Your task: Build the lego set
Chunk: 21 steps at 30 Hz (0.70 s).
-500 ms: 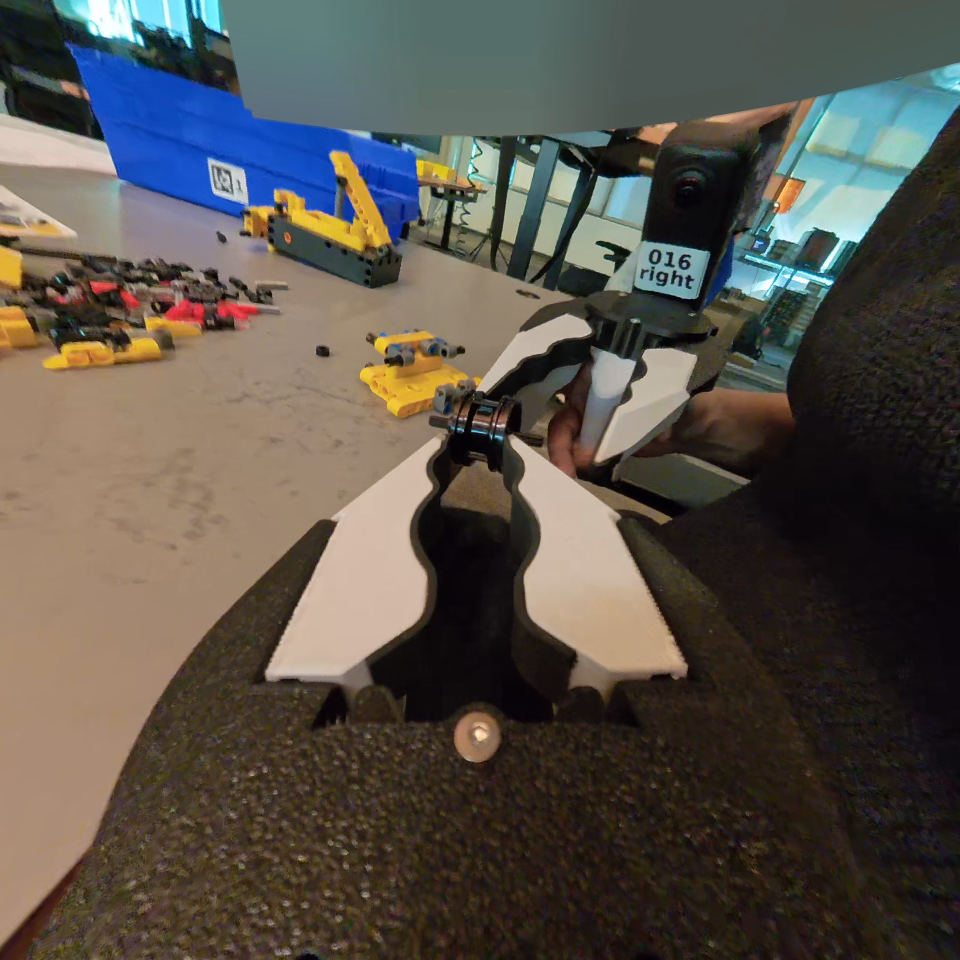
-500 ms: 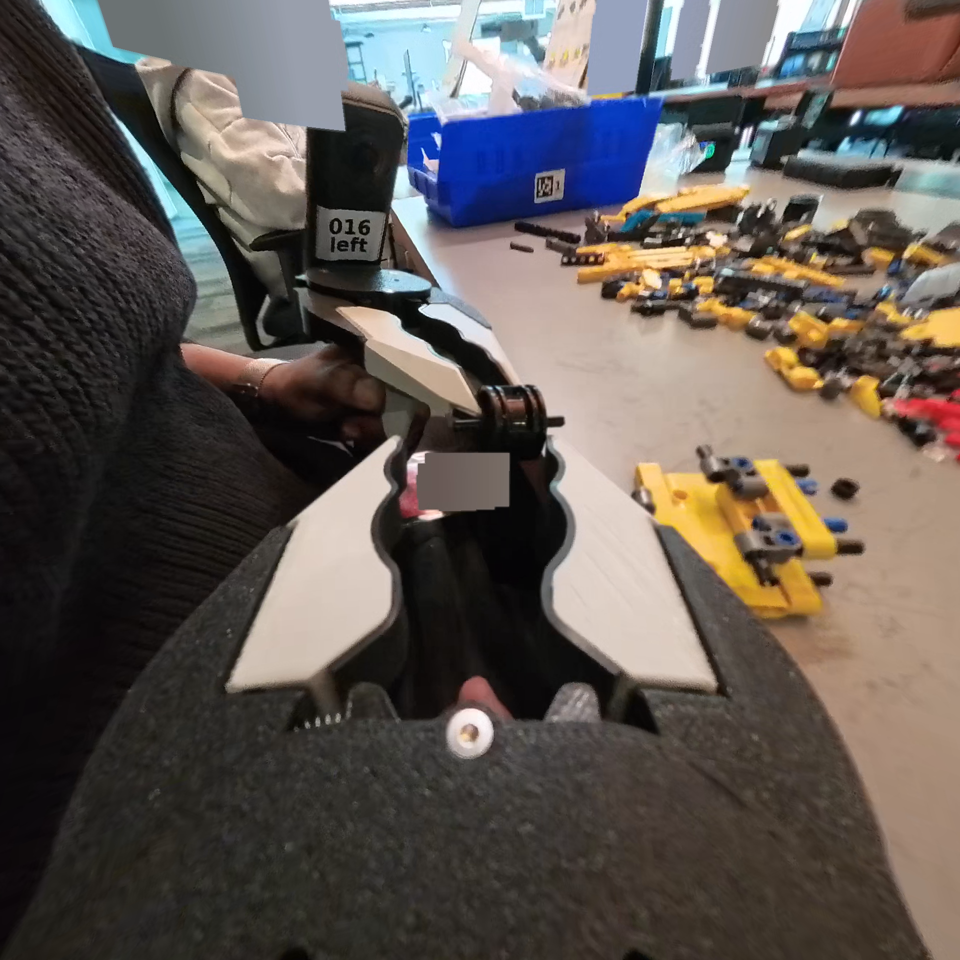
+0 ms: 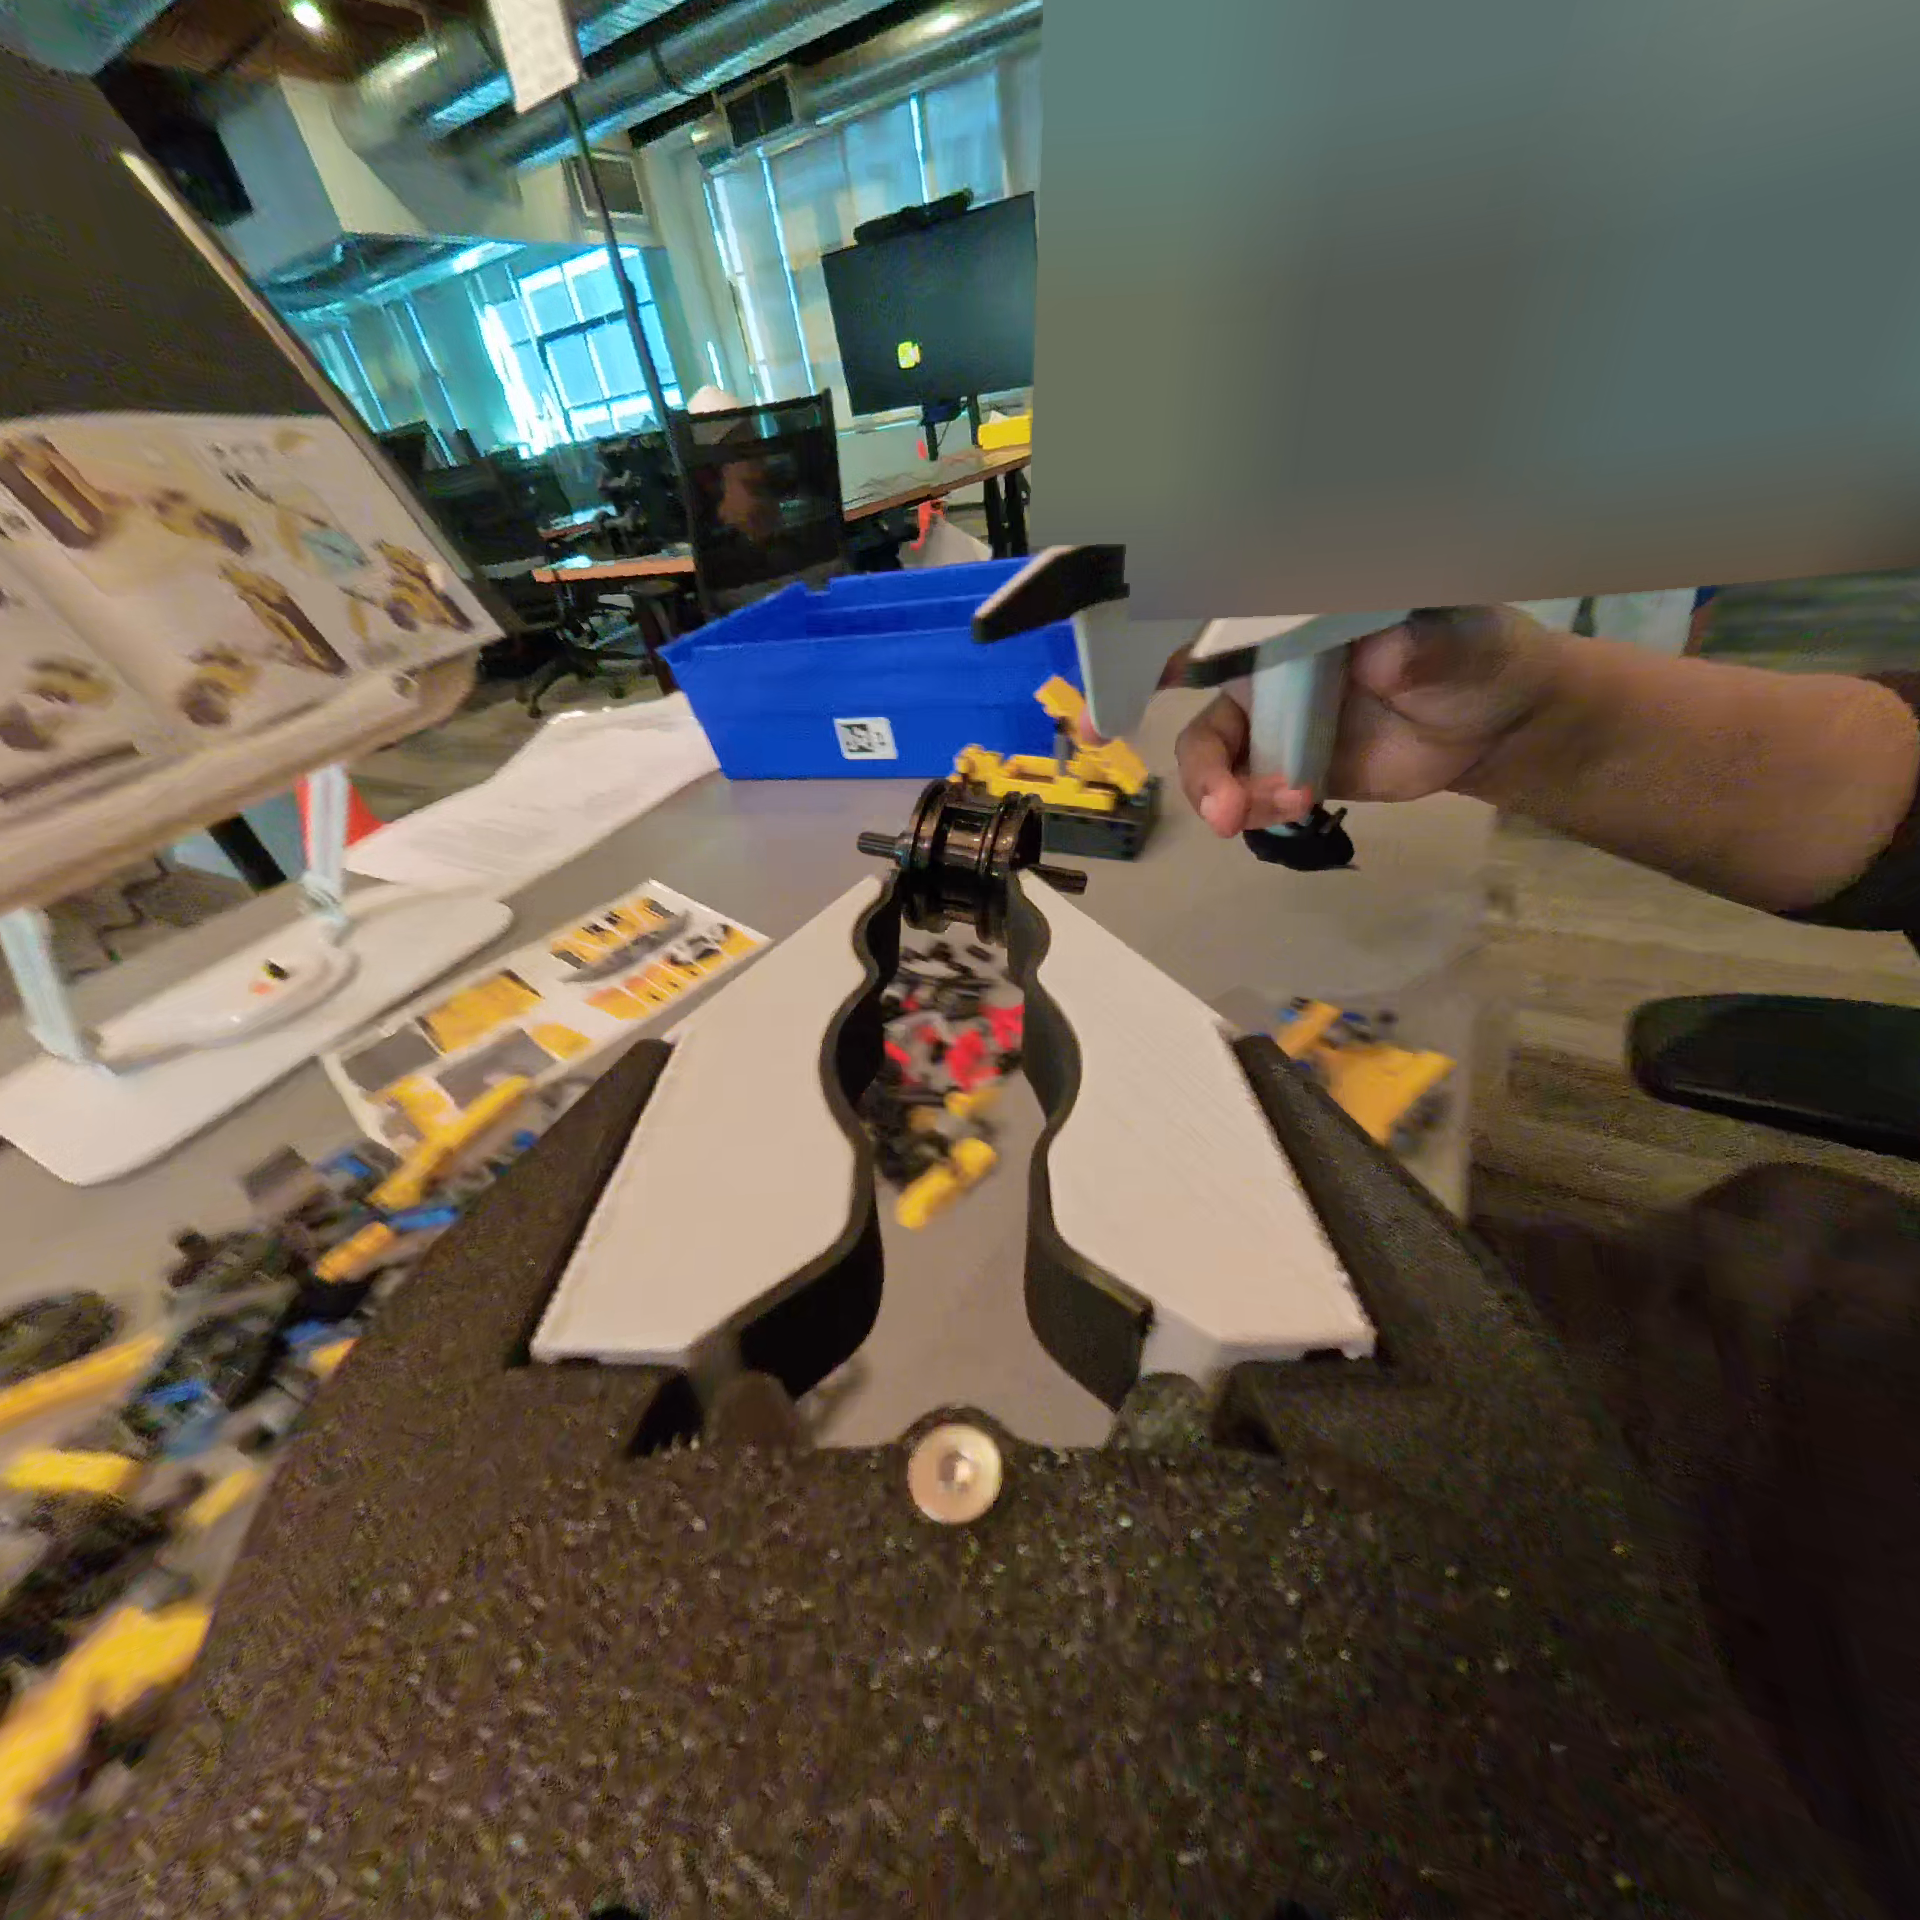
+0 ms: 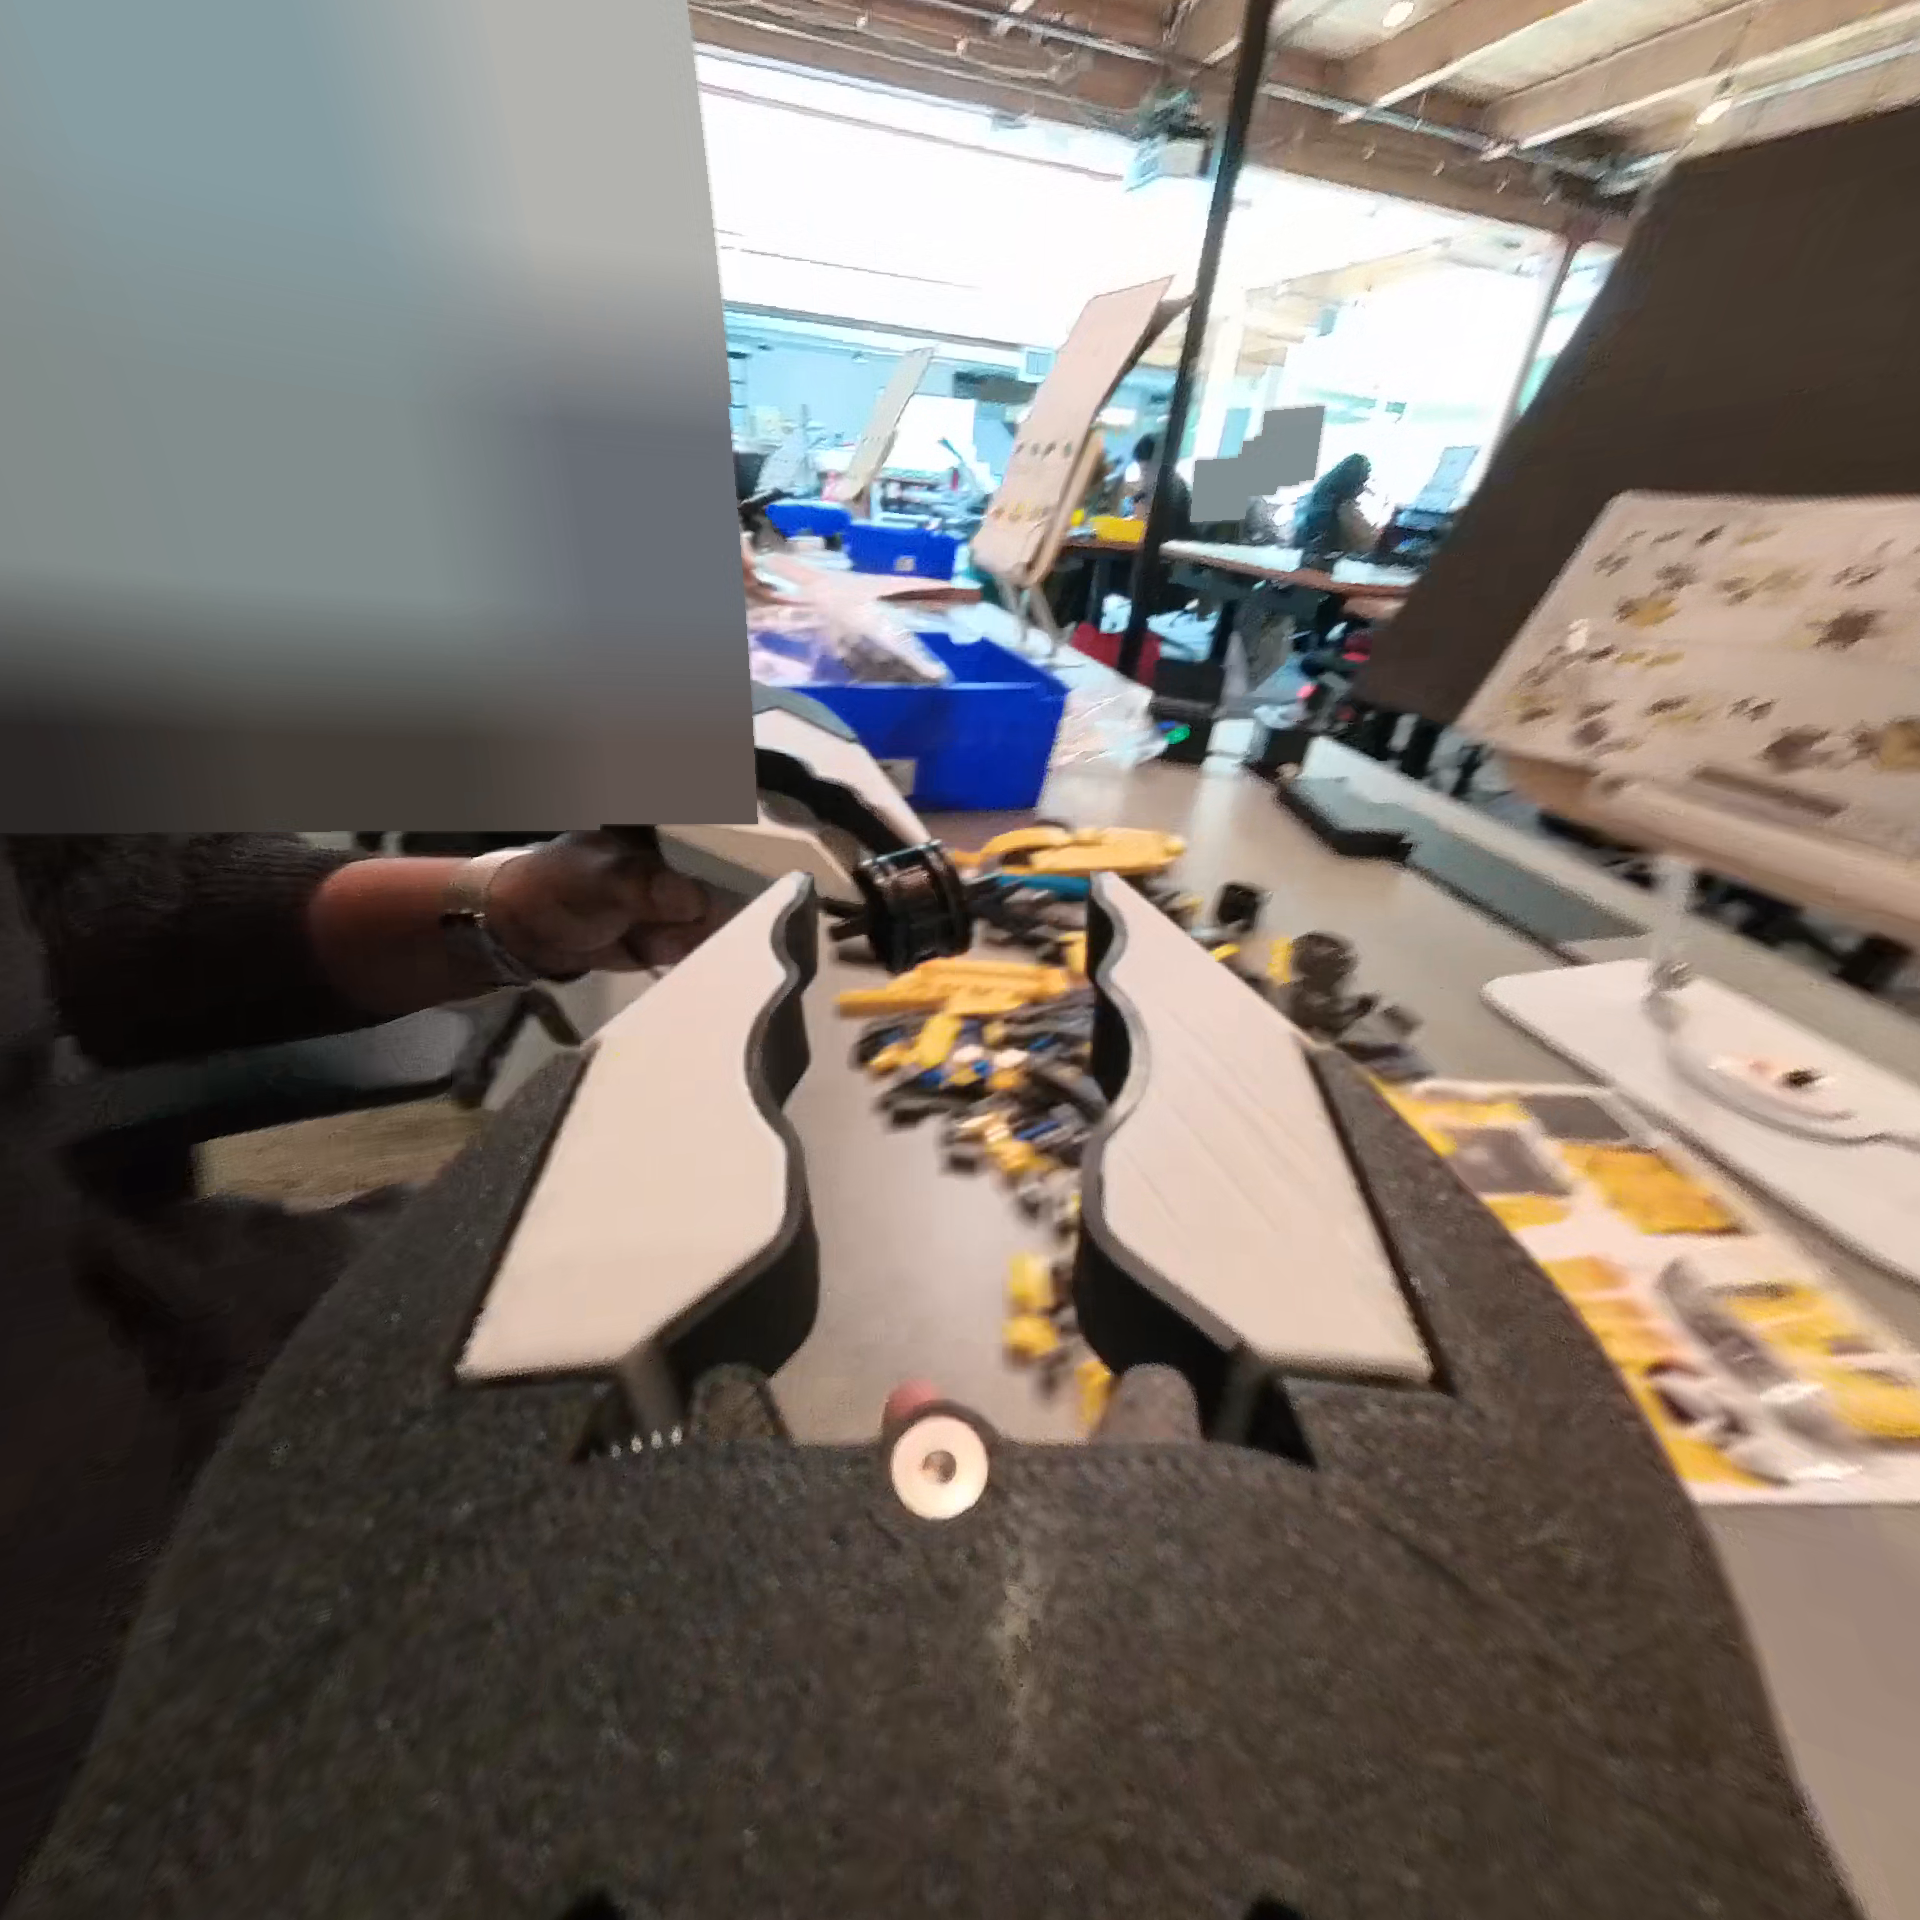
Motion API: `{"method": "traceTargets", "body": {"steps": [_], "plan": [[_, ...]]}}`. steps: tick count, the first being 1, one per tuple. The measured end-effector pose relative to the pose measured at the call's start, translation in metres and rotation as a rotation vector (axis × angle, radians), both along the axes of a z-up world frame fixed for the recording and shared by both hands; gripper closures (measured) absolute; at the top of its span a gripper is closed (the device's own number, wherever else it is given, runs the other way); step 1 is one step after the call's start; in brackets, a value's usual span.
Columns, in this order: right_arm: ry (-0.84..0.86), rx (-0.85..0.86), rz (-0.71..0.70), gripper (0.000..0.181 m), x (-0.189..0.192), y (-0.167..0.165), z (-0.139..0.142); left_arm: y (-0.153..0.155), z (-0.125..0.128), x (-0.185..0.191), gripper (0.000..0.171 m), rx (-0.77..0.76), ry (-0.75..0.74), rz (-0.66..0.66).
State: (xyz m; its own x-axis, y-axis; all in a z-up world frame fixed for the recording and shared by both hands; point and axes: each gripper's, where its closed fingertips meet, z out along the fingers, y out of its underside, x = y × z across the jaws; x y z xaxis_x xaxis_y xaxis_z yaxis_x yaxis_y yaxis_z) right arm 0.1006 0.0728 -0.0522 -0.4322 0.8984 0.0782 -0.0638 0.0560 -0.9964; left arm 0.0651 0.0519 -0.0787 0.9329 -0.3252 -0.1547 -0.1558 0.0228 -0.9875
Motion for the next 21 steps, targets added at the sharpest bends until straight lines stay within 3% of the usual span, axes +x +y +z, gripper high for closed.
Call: {"method": "traceTargets", "body": {"steps": [5, 9, 11, 14, 21], "plan": [[0.066, -0.038, -0.086, 0.131, -0.075, 0.066, 0.019, 0.061, 0.033, -0.058, 0.153, 0.024, -0.043, -0.001], [0.172, -0.136, 0.055, 0.133, -0.083, 0.067, 0.006, 0.092, 0.022, -0.093, 0.152, -0.047, -0.062, 0.017], [0.185, -0.116, 0.108, 0.133, -0.074, 0.058, -0.009, 0.088, 0.005, -0.103, 0.152, -0.152, -0.078, 0.047], [0.132, 0.012, 0.086, 0.139, -0.075, 0.055, -0.032, 0.069, 0.014, -0.106, 0.153, -0.091, -0.127, 0.035], [0.129, 0.052, 0.084, 0.139, -0.072, 0.049, -0.026, 0.07, 0.01, -0.118, 0.152, -0.076, -0.316, -0.023]]}}
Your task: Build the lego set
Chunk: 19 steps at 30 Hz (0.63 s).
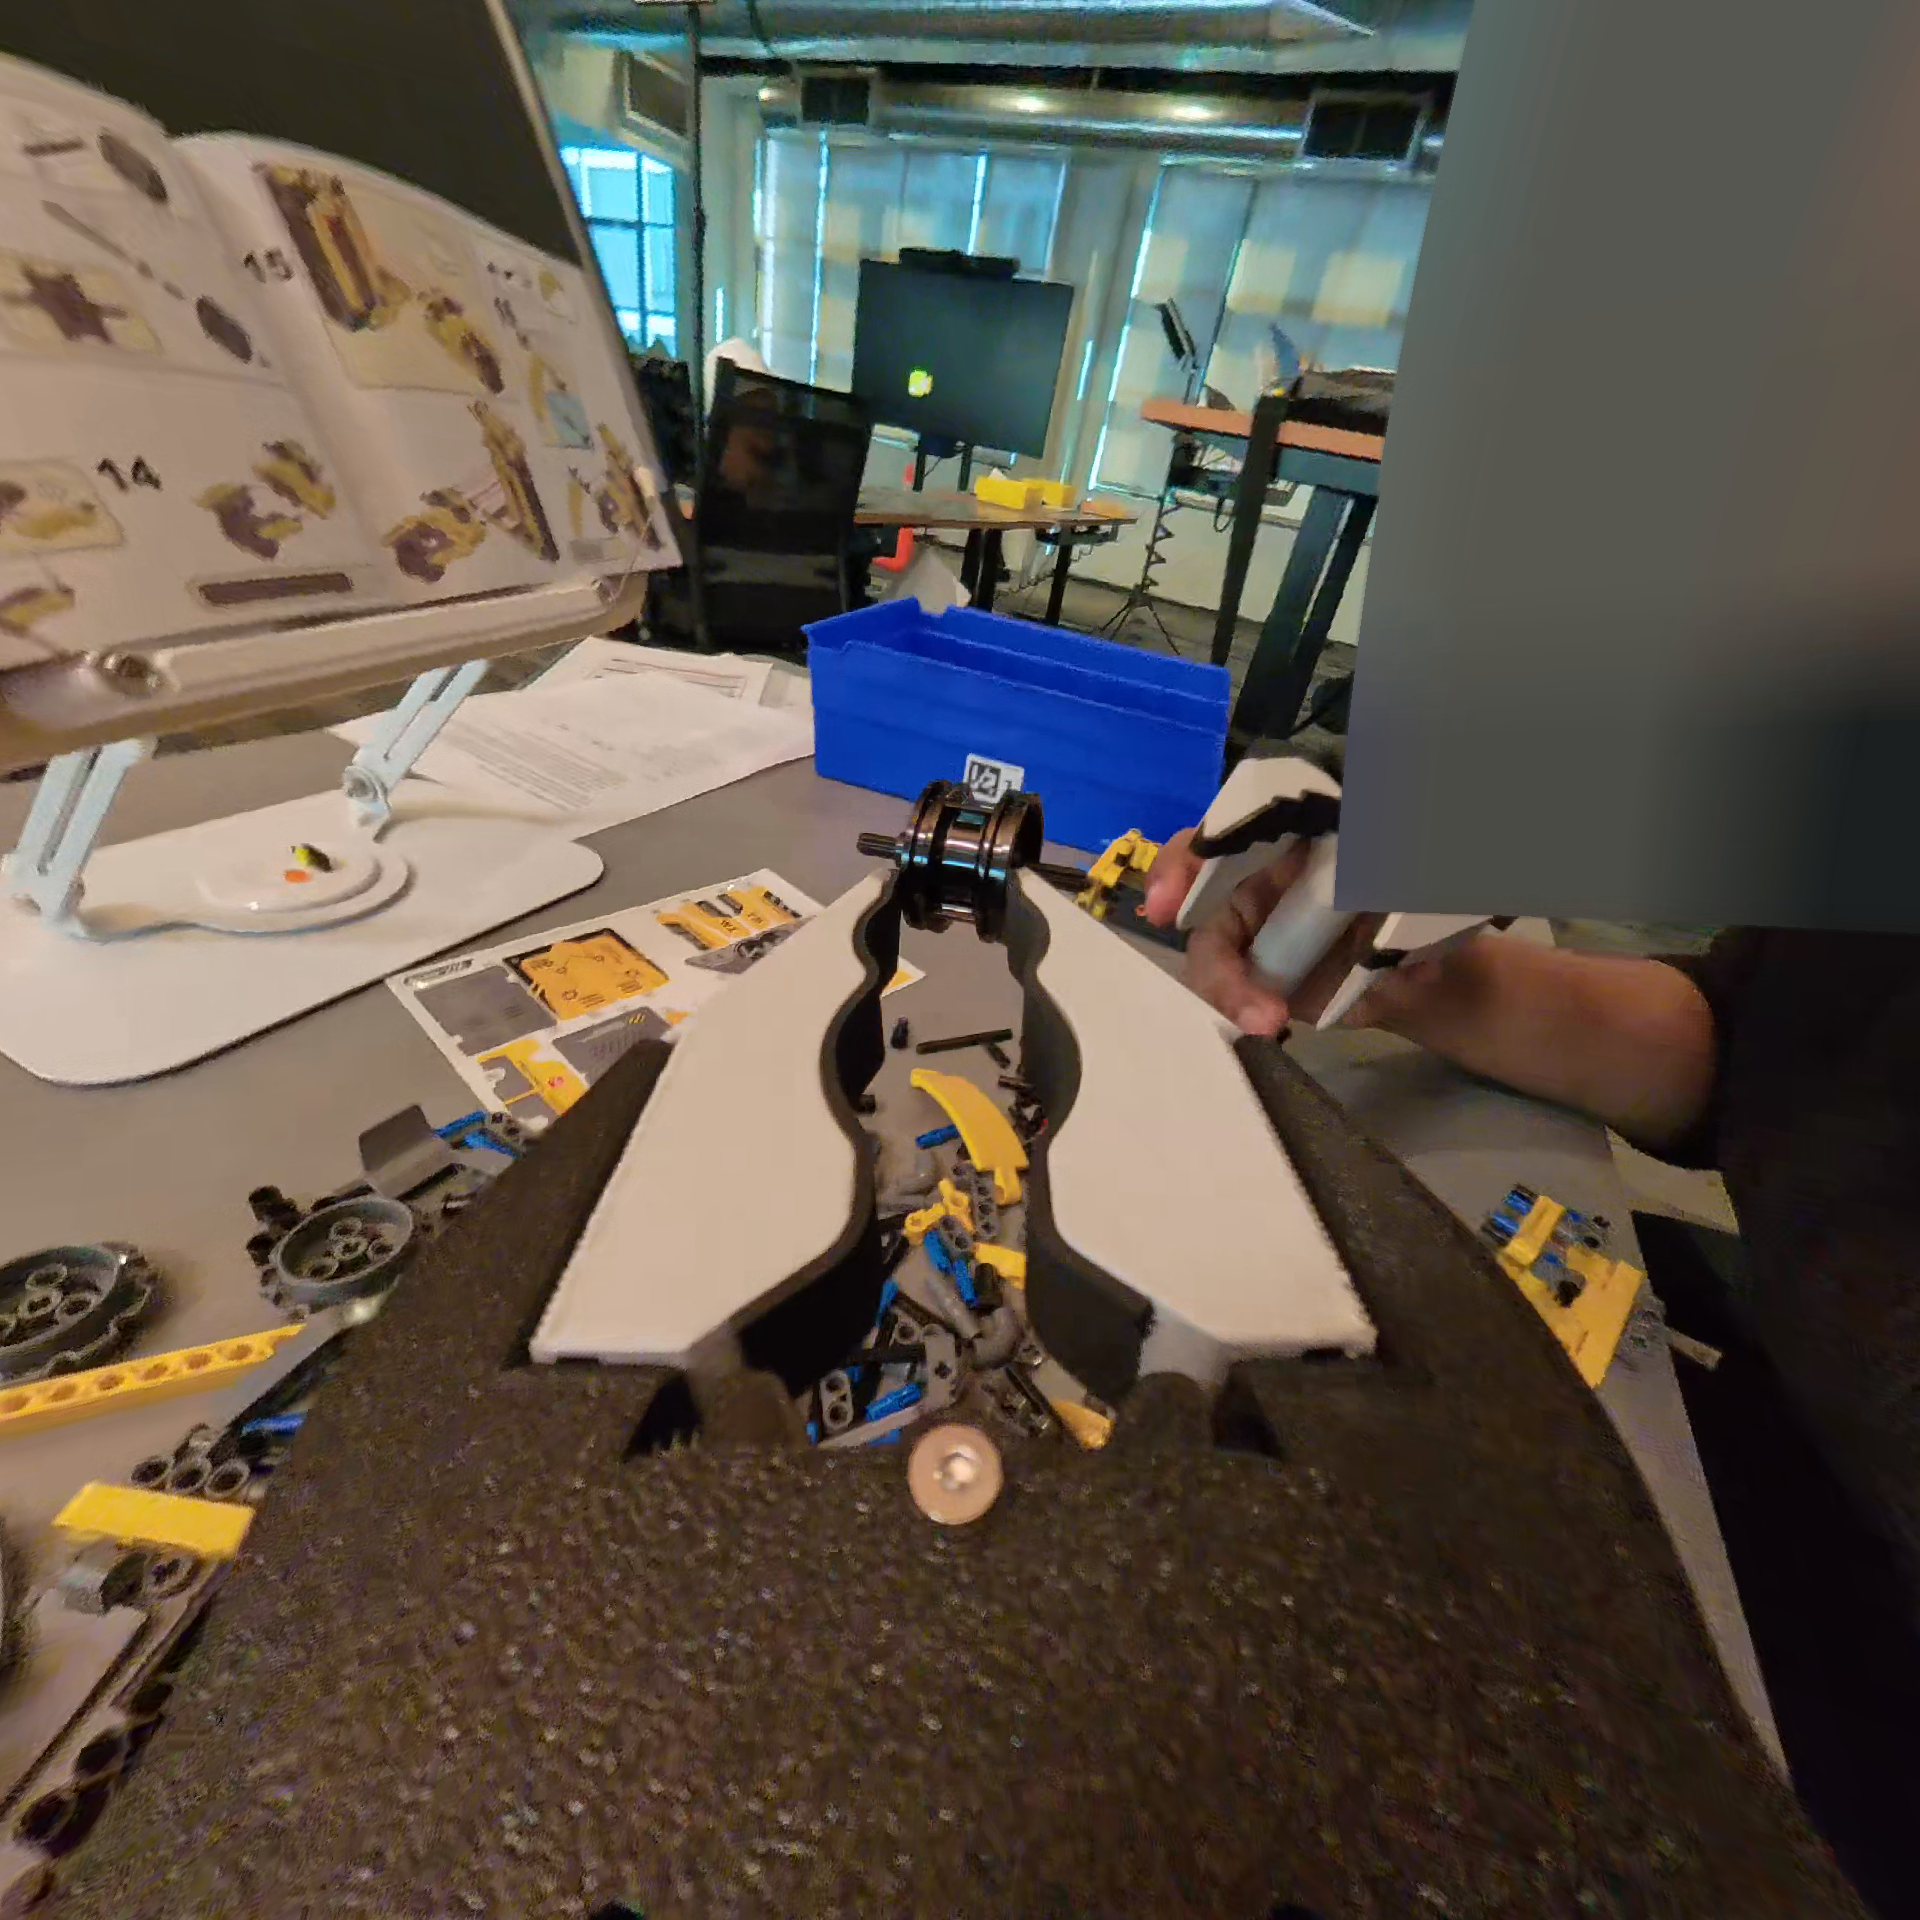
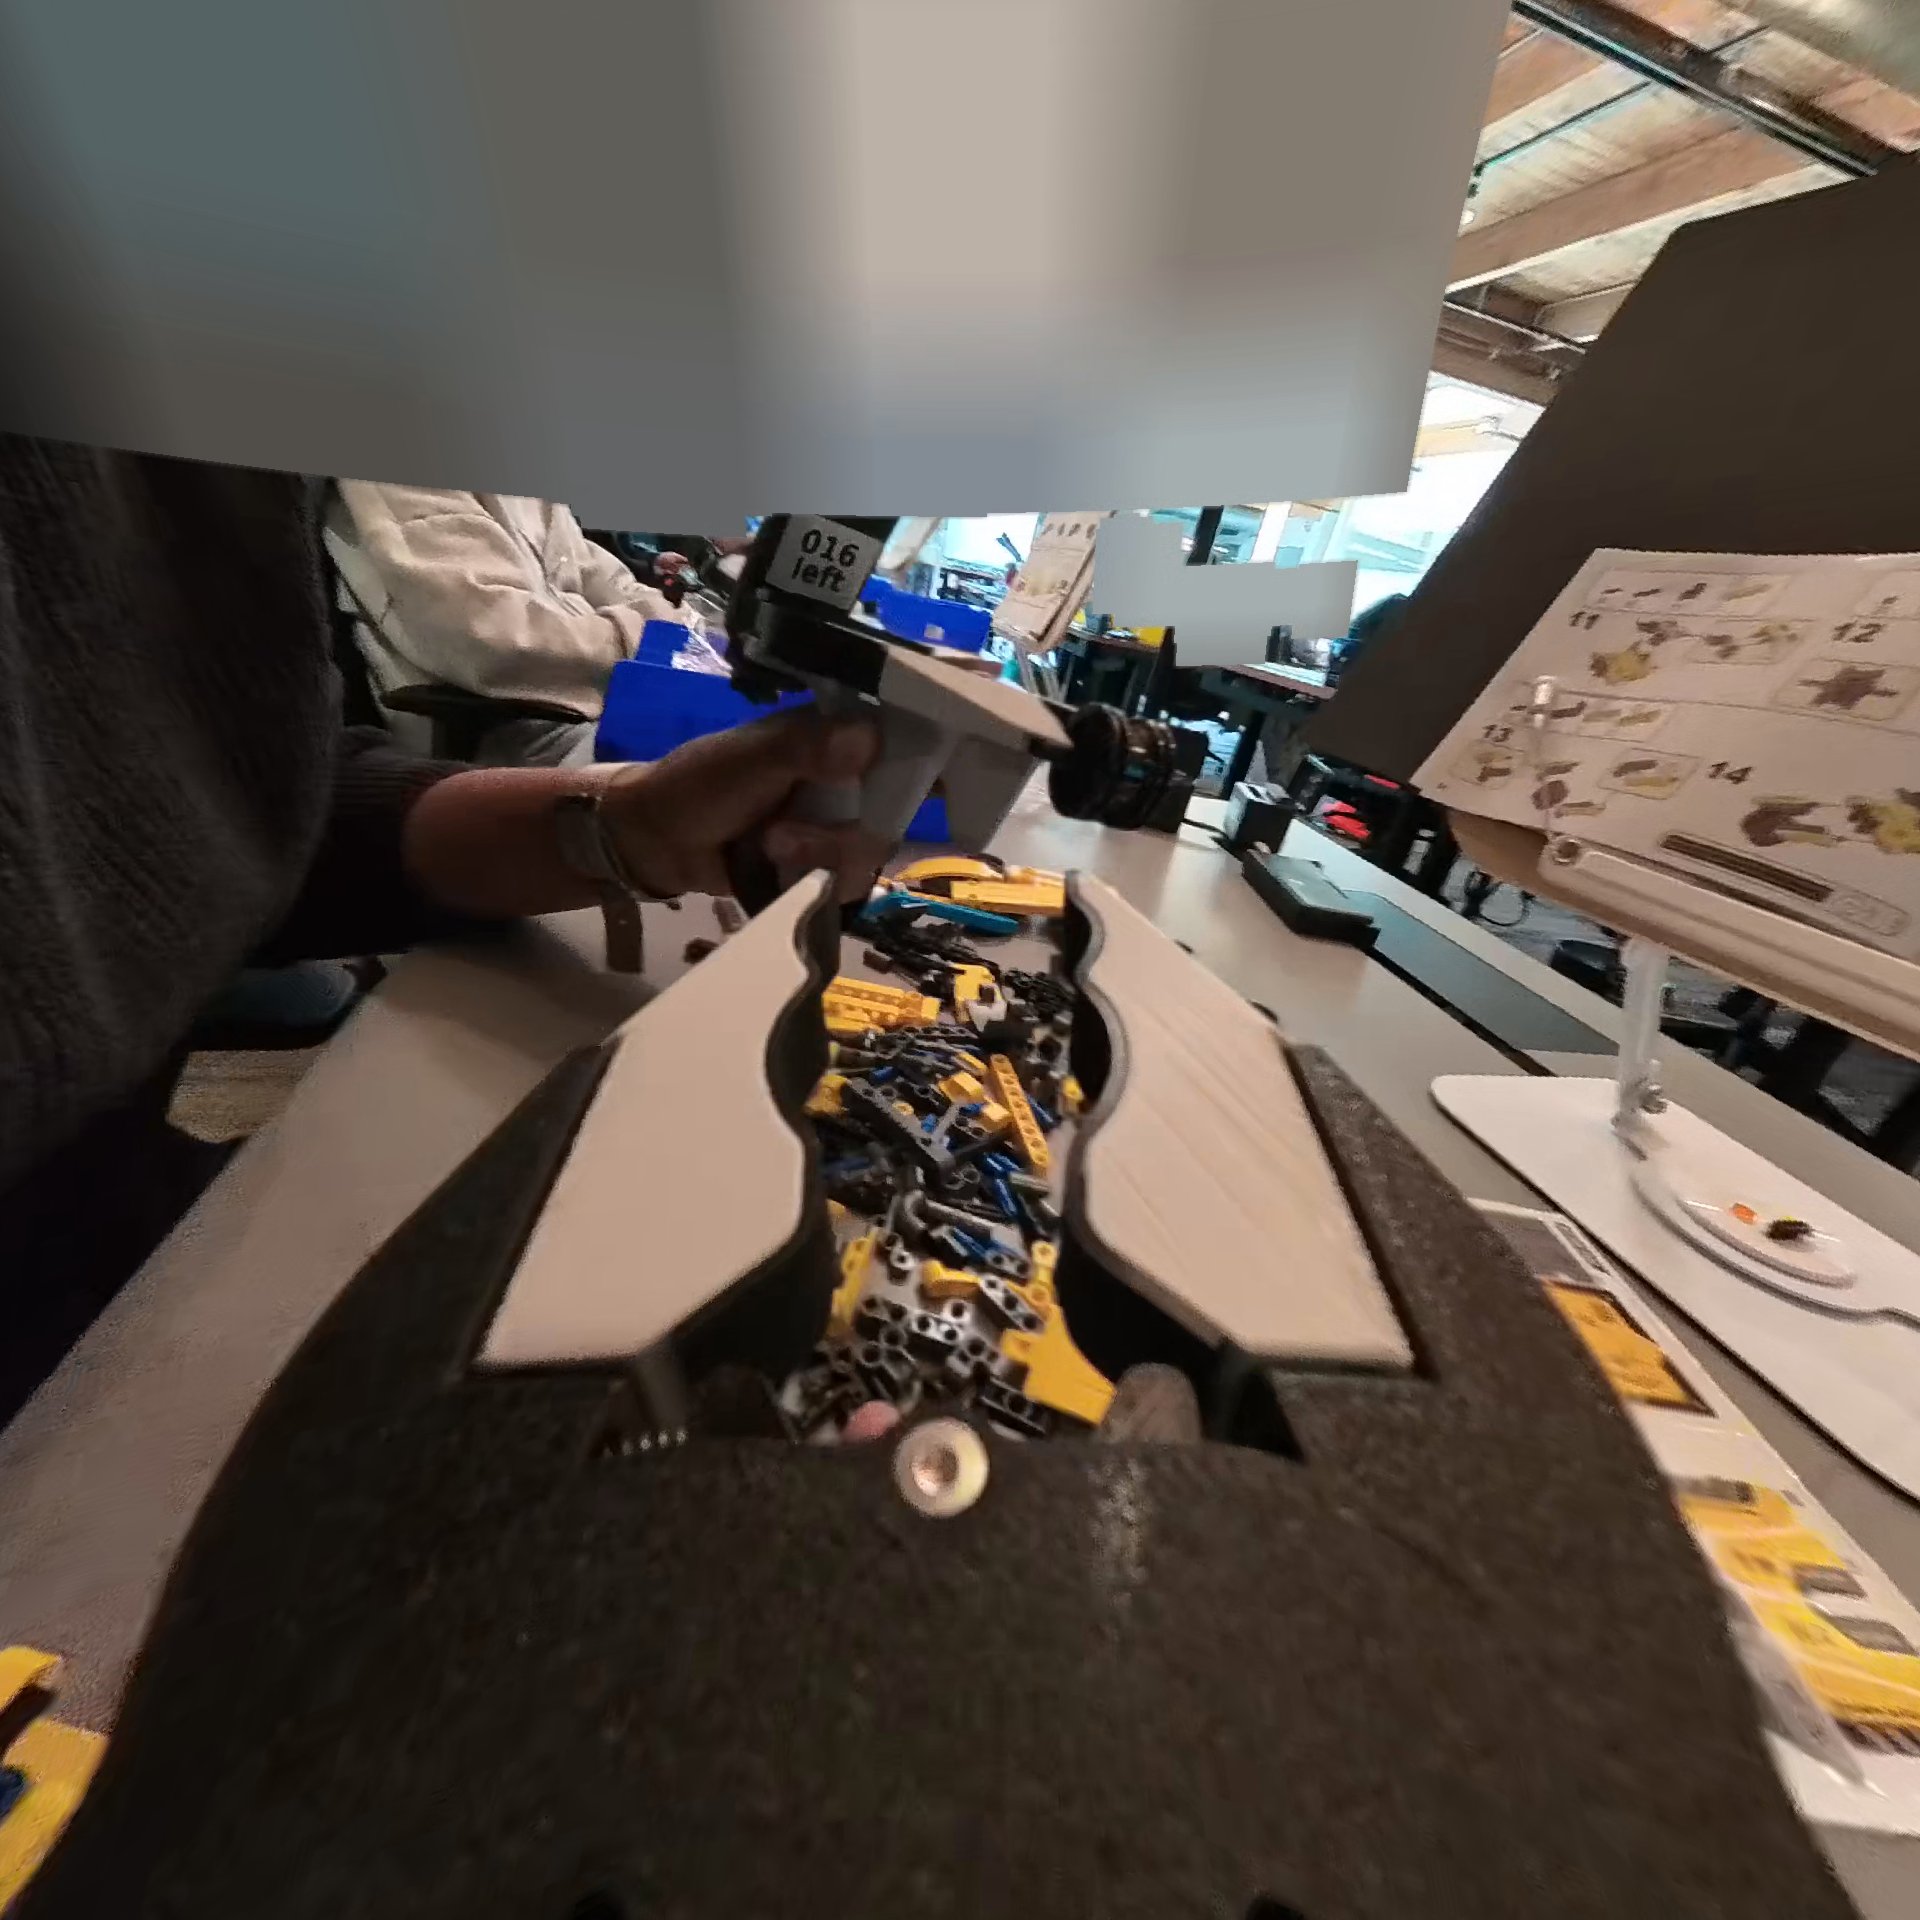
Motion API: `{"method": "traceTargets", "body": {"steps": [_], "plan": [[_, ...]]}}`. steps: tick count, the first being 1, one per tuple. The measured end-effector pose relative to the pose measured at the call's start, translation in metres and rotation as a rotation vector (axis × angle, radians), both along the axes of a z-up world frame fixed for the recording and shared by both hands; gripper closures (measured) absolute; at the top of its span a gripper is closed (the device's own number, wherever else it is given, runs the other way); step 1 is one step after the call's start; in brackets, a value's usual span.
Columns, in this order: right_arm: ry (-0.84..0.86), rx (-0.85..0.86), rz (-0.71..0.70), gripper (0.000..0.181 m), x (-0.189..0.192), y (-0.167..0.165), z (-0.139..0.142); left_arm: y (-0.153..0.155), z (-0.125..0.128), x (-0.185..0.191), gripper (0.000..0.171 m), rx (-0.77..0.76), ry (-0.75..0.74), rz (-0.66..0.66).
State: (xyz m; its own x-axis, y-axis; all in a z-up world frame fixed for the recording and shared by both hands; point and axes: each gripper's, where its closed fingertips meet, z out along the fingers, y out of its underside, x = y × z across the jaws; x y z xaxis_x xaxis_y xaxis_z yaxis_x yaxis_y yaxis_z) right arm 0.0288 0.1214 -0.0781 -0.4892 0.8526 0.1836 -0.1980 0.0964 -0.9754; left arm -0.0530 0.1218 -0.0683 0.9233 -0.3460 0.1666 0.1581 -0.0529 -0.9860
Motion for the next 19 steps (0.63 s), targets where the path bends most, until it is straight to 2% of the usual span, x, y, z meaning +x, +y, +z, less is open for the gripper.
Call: {"method": "traceTargets", "body": {"steps": [3, 6, 8, 12, 19], "plan": [[-0.011, -0.002, -0.099, 0.139, -0.005, 0.02, 0.001, 0.002, -0.003, -0.004, 0.152, -0.001, 0.019, 0.023], [-0.03, -0.092, -0.215, 0.139, -0.009, 0.045, 0.006, 0.001, -0.002, 0.001, 0.152, 0.013, 0.067, 0.016], [-0.051, -0.165, -0.237, 0.139, -0.009, 0.054, 0.009, 0.001, -0.002, 0.006, 0.152, 0.025, 0.08, 0.003], [-0.073, -0.231, -0.226, 0.139, -0.01, 0.054, 0.009, 0.001, -0.005, 0.019, 0.152, 0.013, 0.06, -0.053], [-0.093, -0.075, -0.2, 0.141, -0.015, 0.026, -0.006, 0.0, -0.008, 0.029, 0.152, 0.019, 0.103, -0.076]]}}
